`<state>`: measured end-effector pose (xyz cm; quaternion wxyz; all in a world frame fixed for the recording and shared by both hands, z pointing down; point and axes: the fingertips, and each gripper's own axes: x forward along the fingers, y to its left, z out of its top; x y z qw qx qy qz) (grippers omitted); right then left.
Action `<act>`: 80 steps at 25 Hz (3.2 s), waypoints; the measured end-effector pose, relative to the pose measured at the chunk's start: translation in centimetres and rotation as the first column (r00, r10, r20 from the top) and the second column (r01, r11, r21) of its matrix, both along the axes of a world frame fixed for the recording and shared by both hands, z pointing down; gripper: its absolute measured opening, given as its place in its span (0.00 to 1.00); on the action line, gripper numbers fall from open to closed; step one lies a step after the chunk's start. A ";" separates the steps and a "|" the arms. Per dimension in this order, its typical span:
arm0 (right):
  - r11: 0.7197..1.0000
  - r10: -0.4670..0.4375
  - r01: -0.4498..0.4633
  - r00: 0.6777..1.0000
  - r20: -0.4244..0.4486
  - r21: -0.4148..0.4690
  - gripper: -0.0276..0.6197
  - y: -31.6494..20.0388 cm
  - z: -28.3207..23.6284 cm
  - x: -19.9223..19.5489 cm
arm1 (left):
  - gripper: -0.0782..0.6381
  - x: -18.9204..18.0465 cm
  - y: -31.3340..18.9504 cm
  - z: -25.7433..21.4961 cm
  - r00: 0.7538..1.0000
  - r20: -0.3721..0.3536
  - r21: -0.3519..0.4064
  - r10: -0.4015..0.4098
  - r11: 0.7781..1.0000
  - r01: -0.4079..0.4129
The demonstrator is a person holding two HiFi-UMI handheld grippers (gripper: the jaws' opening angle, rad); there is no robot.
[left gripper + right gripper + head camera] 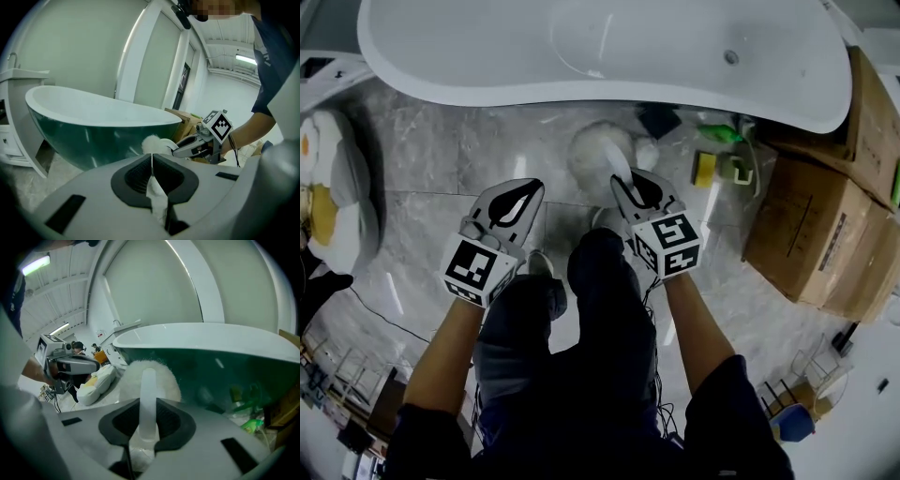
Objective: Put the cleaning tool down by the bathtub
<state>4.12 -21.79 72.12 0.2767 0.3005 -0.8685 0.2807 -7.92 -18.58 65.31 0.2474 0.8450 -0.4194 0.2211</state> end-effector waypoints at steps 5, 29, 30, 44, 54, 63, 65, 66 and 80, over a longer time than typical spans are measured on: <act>1.000 -0.005 0.005 0.999 -0.040 0.005 0.18 -0.1 7.4 0.9 | 0.16 0.8 -0.5 6.5 0.999 0.003 0.019 0.047 0.999 -0.047; 0.996 -0.089 0.082 0.984 -0.155 -0.046 0.18 -2.1 35.4 -0.5 | 0.16 2.4 -1.9 27.2 0.992 0.034 0.065 0.120 0.990 -0.122; 0.996 -0.086 0.080 0.983 -0.159 -0.049 0.18 -2.1 36.1 -0.6 | 0.16 2.4 -1.8 27.5 0.992 0.034 0.065 0.121 0.990 -0.123; 0.993 -0.051 0.018 0.957 -0.285 -0.117 0.18 -1.5 45.2 0.4 | 0.16 1.3 -0.5 30.8 0.994 0.036 0.044 0.103 0.994 -0.104; 0.993 -0.077 0.046 0.950 -0.302 -0.108 0.18 -1.8 46.3 -1.1 | 0.16 1.1 -0.8 31.8 0.994 0.027 0.030 0.109 0.994 -0.110; 0.994 -0.074 0.045 0.949 -0.307 -0.098 0.19 -1.6 46.1 -1.5 | 0.16 0.5 -1.0 31.4 0.993 0.028 0.037 0.117 0.992 -0.118; 0.994 -0.076 0.047 0.948 -0.310 -0.101 0.20 -1.5 46.1 -1.7 | 0.16 0.4 -0.8 31.5 0.993 0.025 0.036 0.113 0.993 -0.114; 0.993 -0.079 0.048 0.947 -0.313 -0.104 0.21 -1.4 46.2 -1.7 | 0.16 0.4 -0.8 31.5 0.993 0.024 0.036 0.111 0.993 -0.112; 0.998 -0.027 0.012 0.967 -0.252 -0.060 0.35 -2.0 45.0 -1.1 | 0.16 0.0 -0.5 31.5 0.993 0.037 0.031 0.109 0.993 -0.110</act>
